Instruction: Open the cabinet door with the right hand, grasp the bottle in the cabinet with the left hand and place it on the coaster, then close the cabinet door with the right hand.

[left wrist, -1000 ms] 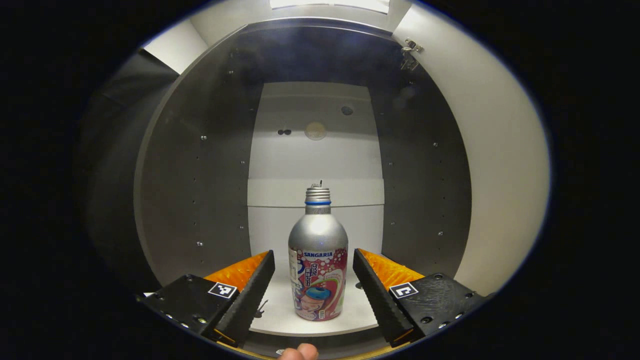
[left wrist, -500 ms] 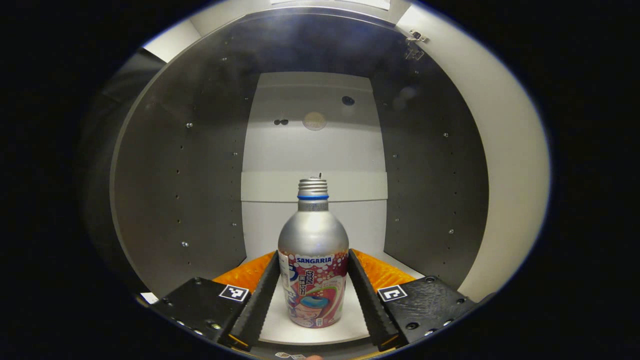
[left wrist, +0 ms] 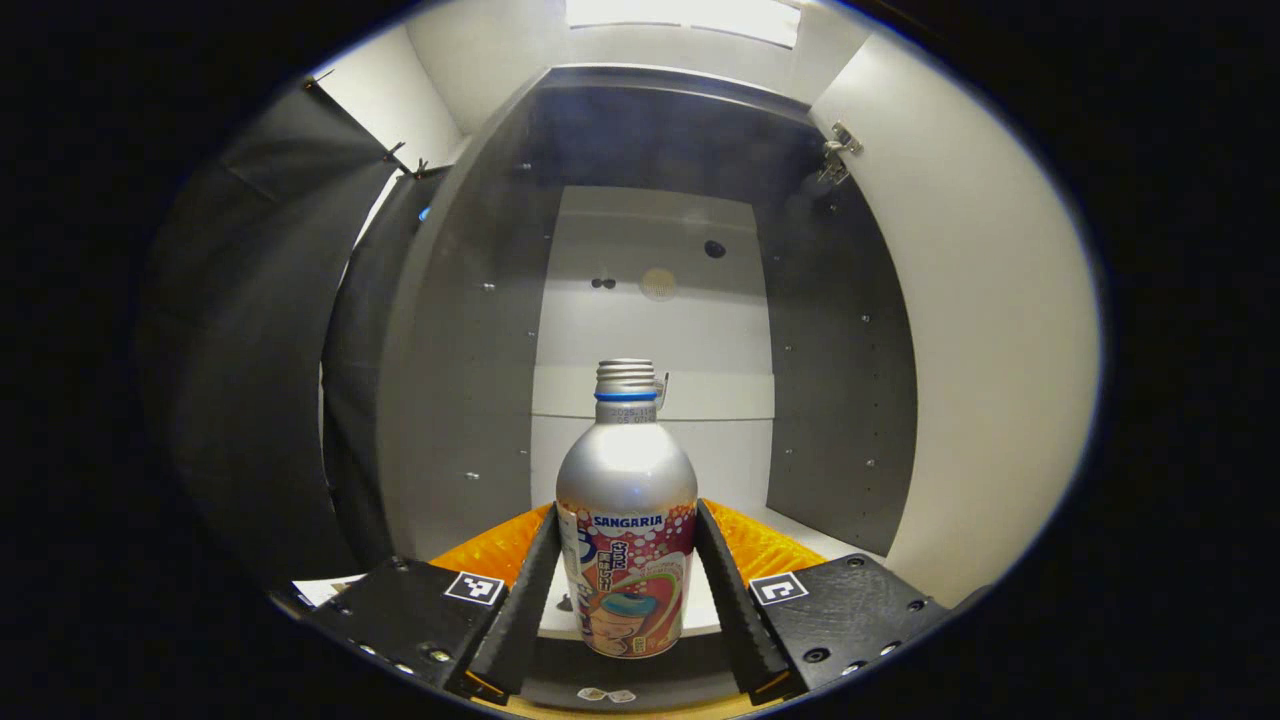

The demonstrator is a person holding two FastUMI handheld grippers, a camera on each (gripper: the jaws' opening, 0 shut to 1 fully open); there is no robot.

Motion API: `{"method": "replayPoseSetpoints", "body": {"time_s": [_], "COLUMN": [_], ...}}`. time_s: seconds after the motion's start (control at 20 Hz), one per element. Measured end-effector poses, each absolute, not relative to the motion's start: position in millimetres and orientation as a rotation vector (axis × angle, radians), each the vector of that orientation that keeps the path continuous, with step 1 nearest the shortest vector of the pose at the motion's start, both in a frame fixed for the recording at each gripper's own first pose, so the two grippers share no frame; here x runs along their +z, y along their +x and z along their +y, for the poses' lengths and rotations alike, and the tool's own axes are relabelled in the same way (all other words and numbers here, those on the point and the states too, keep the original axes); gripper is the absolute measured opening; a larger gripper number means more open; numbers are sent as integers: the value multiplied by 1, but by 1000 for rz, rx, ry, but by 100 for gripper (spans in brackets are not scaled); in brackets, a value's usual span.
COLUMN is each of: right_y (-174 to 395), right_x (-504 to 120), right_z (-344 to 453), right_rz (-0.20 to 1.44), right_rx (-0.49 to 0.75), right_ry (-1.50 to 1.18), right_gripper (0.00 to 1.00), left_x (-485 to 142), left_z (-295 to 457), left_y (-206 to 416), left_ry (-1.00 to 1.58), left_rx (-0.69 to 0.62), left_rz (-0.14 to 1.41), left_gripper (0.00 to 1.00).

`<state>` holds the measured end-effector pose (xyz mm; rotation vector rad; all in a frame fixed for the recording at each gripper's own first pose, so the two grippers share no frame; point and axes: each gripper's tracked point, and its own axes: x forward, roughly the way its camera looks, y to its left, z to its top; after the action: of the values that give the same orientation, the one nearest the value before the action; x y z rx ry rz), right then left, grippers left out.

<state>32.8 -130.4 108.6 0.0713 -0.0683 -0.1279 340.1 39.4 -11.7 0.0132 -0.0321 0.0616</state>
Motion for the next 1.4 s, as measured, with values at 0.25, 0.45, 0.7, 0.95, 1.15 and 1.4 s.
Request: {"method": "replayPoseSetpoints", "body": {"time_s": [0.25, 0.45, 0.7, 0.95, 1.15, 1.4], "right_y": [31, 29, 26, 9, -6, -21], "right_x": [109, 113, 122, 139, 148, 160], "right_z": [-122, -116, -110, -112, -118, -119], "right_rz": [-76, -90, -97, -123, -109, -119], "right_rx": [-101, -88, -71, -94, -138, -208], "right_ry": [64, 65, 54, 38, 9, -39], "right_gripper": [77, 77, 77, 77, 77, 77], "left_x": [-25, -83, -167, -225, -262, -289], "left_z": [79, 117, 156, 170, 171, 168], "left_y": [263, 194, 138, 116, 113, 111], "left_ry": [28, 81, 123, 130, 105, 40], "left_rx": [119, 214, 368, 424, 446, 424], "left_rz": [-40, 22, 110, 174, 218, 240], "left_gripper": [74, 74, 74, 74, 74, 74]}}
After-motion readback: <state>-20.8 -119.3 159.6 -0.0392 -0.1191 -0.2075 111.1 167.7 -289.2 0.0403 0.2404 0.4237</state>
